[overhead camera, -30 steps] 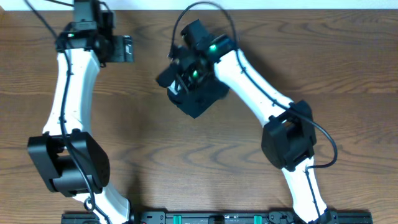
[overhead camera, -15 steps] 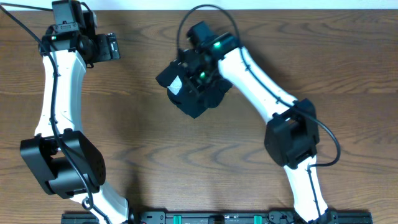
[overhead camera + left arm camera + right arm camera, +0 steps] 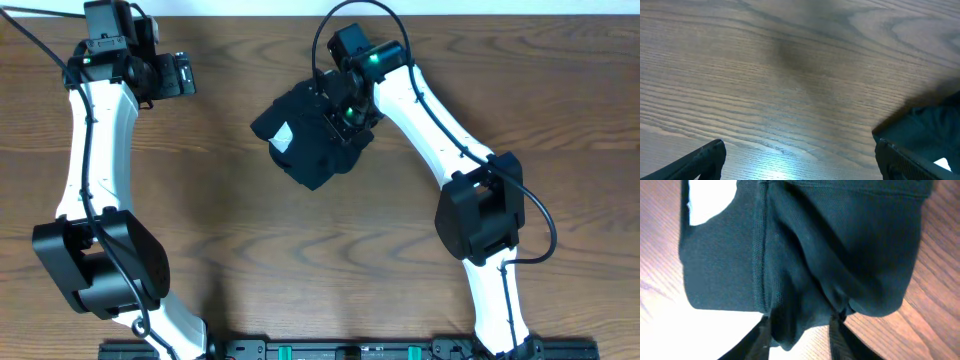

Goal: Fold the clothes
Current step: 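Grasp the folded black shirt bundle with the right gripper and lift it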

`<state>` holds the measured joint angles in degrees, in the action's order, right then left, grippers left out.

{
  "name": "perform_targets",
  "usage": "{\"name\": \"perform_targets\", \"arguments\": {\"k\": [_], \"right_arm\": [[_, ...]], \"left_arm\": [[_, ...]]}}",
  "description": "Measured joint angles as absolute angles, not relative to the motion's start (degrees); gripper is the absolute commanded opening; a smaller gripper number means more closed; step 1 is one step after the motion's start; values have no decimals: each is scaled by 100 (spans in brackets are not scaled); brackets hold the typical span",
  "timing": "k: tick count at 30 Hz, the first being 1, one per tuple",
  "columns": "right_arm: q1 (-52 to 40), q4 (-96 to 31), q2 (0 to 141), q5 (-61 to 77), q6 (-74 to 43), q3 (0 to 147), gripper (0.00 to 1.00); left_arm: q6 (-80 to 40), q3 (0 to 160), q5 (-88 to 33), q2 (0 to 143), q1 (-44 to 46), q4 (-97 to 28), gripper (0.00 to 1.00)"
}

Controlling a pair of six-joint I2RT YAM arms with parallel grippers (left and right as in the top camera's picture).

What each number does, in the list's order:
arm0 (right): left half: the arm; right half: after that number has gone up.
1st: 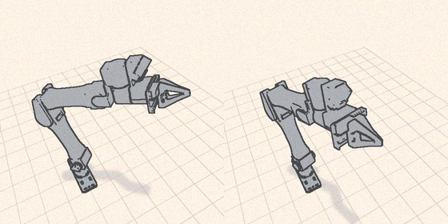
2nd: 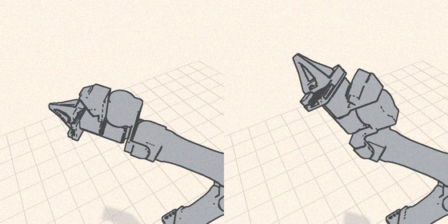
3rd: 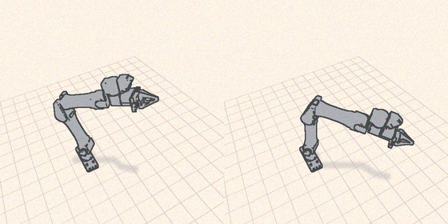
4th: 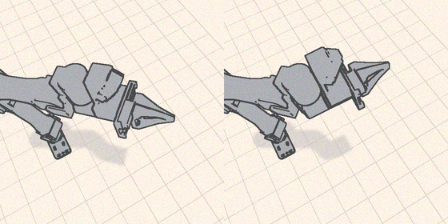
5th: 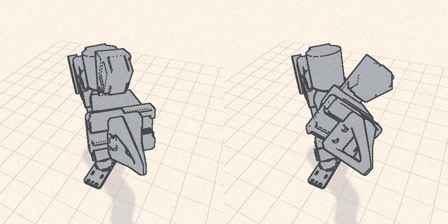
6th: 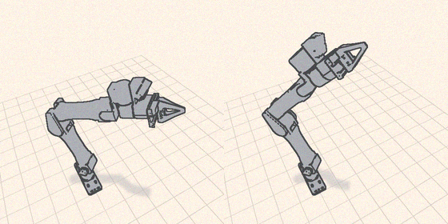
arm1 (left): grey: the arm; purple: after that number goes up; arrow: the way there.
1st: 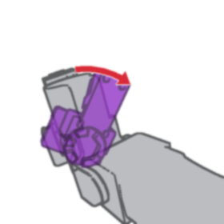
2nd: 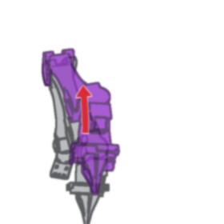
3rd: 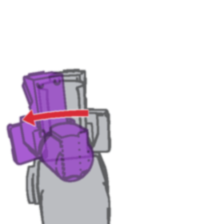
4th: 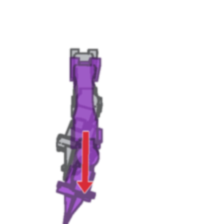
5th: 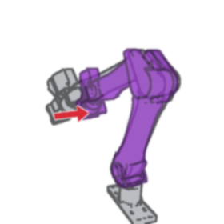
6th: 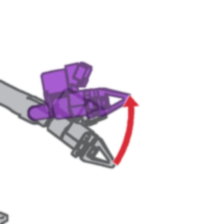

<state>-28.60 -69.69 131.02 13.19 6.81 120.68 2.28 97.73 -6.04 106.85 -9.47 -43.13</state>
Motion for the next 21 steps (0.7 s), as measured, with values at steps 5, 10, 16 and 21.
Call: {"name": "perform_targets", "arguments": {"k": [5, 10, 16, 21], "right_arm": [[-2862, -6737, 13102, 1269, 698, 11911, 28], [-2884, -6611, 13102, 1267, 742, 11594, 5], [-3009, -6814, 13102, 1452, 735, 11552, 1], [-3177, -7380, 13067, 1625, 784, 11550, 1]], "left_arm": [[204, 9773, -604, 10685, -947, -4329, 96], [167, 9773, -602, 10685, -947, -4346, 96], [167, 9773, -602, 10685, -947, -4346, 96], [167, 9773, -602, 10685, -947, -4346, 96]]}}
